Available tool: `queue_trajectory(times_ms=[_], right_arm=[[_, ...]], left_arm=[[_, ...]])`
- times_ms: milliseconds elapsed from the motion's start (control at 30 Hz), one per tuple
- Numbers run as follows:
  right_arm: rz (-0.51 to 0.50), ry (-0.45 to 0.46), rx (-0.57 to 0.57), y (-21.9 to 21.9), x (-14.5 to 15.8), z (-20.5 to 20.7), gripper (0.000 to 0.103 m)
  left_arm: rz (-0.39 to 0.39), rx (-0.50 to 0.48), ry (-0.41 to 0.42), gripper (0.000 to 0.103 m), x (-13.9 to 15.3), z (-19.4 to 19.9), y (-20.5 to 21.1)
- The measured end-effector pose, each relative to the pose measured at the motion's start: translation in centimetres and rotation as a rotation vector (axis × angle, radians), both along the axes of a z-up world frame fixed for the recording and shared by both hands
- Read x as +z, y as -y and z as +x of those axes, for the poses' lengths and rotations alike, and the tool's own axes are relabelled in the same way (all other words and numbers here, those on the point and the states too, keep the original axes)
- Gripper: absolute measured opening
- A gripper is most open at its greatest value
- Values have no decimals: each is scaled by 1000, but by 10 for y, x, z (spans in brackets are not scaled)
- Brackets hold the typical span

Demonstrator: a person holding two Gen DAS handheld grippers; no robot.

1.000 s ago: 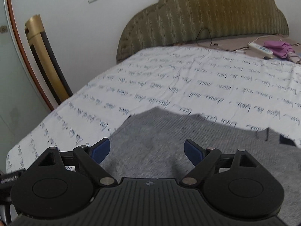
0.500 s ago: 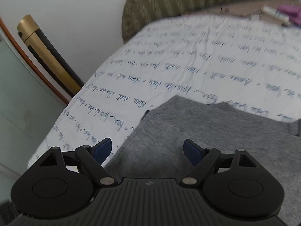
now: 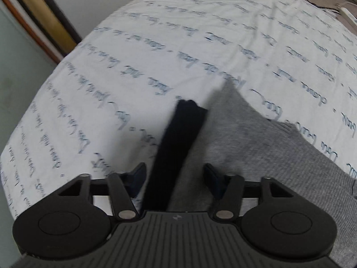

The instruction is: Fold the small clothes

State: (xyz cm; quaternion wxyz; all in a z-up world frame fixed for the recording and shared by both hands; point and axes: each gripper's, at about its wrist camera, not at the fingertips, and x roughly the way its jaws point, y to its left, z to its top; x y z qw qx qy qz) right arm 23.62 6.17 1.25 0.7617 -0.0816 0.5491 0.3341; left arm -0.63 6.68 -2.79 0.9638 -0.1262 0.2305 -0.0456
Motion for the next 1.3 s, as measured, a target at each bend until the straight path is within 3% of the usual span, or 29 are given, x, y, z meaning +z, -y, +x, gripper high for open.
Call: queue_trajectory(times_ms=[33, 100, 333, 633, 867, 1000, 1033, 1100, 1200, 1267, 1300], right_arm=[[9, -1, -9, 6, -1, 2, 48], [52, -4, -20, 20, -3, 4, 14], [207, 22, -62, 91, 11, 5, 13], [341, 55, -232, 234, 29, 10, 13], [375, -23, -392, 333, -23, -8, 14], [489, -81, -471, 360, -50, -13, 27], [519, -97, -483, 363, -52, -12, 29], [558, -96, -499, 367, -51, -10, 43], [593, -84, -524, 370, -48, 0, 49], [601, -91, -548, 369, -49, 8, 43], [598, -101, -554, 368, -52, 11, 29]], left_arm=[[4, -3, -5, 5, -1, 1, 1], [12, -12, -17, 5, -2, 3, 4], [52, -106, 18, 6, 10, 7, 35], [71, -313, 70, 6, 29, 25, 117], [141, -449, -24, 6, 1, 26, 166], [195, -471, -55, 6, -9, 34, 175], [205, -471, -54, 6, -8, 35, 178], [219, -468, -60, 6, -9, 37, 181], [238, -464, -66, 6, -10, 28, 194], [251, -464, -69, 6, -10, 24, 201], [258, -465, -68, 6, -10, 22, 204]])
